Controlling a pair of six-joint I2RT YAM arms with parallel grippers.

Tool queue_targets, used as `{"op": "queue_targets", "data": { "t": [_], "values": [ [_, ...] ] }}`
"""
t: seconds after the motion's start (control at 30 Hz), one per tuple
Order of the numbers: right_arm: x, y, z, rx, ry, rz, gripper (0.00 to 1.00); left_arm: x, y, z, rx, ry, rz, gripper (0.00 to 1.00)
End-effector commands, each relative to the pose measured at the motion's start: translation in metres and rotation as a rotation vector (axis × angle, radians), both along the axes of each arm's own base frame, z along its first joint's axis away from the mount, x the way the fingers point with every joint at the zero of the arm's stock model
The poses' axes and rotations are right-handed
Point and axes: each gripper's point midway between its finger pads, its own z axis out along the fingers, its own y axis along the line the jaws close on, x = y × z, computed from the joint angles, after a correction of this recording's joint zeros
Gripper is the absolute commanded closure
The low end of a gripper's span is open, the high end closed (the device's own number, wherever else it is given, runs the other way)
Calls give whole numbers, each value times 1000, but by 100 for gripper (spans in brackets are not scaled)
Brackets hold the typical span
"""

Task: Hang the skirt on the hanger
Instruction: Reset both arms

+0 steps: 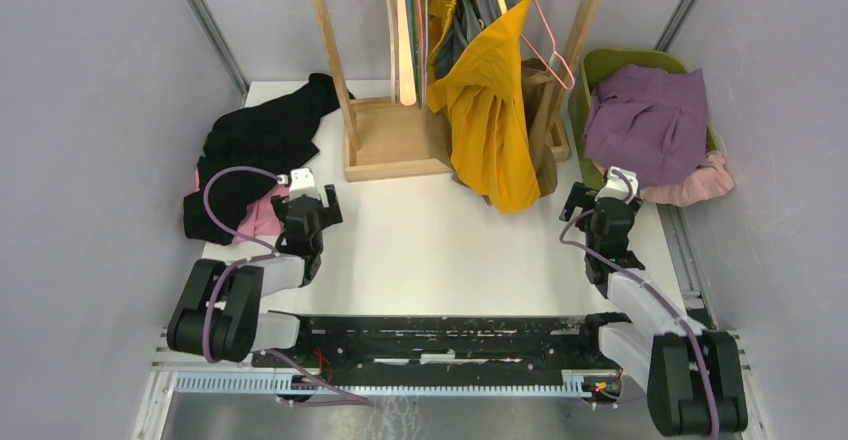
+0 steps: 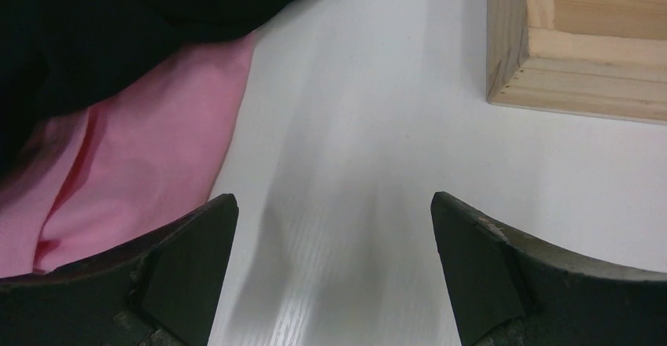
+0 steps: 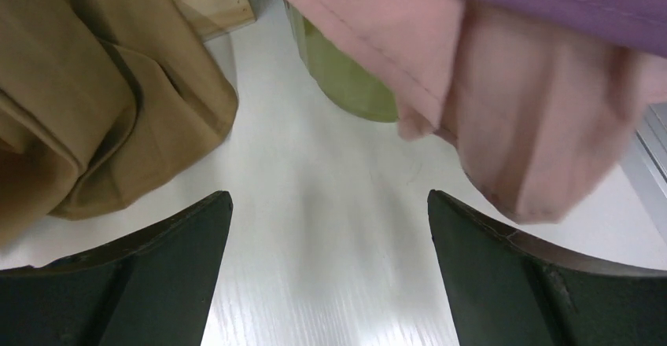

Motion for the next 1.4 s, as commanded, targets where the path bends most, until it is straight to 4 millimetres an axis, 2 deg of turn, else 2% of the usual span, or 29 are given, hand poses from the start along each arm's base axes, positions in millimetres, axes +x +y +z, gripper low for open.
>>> {"op": "queue_targets", "data": {
  "t": [0.0,0.13,0.2,0.3,0.4,0.5,0.57,0.7,0.77,0.83,0.93,1.2,1.3,1.37],
  "values": [
    [35,-5,39,-67,-217,-44,0,36,-2,47,62,-177,-39,1],
    [41,-5,33,-153,-193,-62,1,46,-2,48,77,-191,-51,1],
    [39,-8,28,-155,-196,-88,0,46,-2,49,87,-250,-68,1],
    [40,-13,11,-157,-185,-118,0,45,-2,43,81,-224,-75,1],
    [51,-6,11,-178,-174,-89,1,45,-2,42,82,-226,-75,1],
    [50,-6,1,-185,-136,-86,0,42,-6,43,85,-239,-106,1],
    [49,-7,3,-183,-181,-92,0,37,-8,45,82,-271,-122,1],
    [54,13,-2,-185,-201,43,0,32,-14,41,83,-299,-179,1],
    [58,20,-2,-215,-247,83,0,38,-9,37,66,-266,-162,1],
    [55,13,-8,-219,-184,14,0,41,2,35,38,-257,-107,1],
    [66,15,-13,-234,-118,26,0,42,4,36,32,-260,-102,1],
    [65,13,-12,-231,-117,13,0,40,6,35,34,-259,-90,1],
    [65,13,-12,-231,-116,15,0,28,29,40,1,-307,69,1],
    [65,13,-12,-233,-115,16,0,30,31,39,5,-298,78,1]
  ]
}}
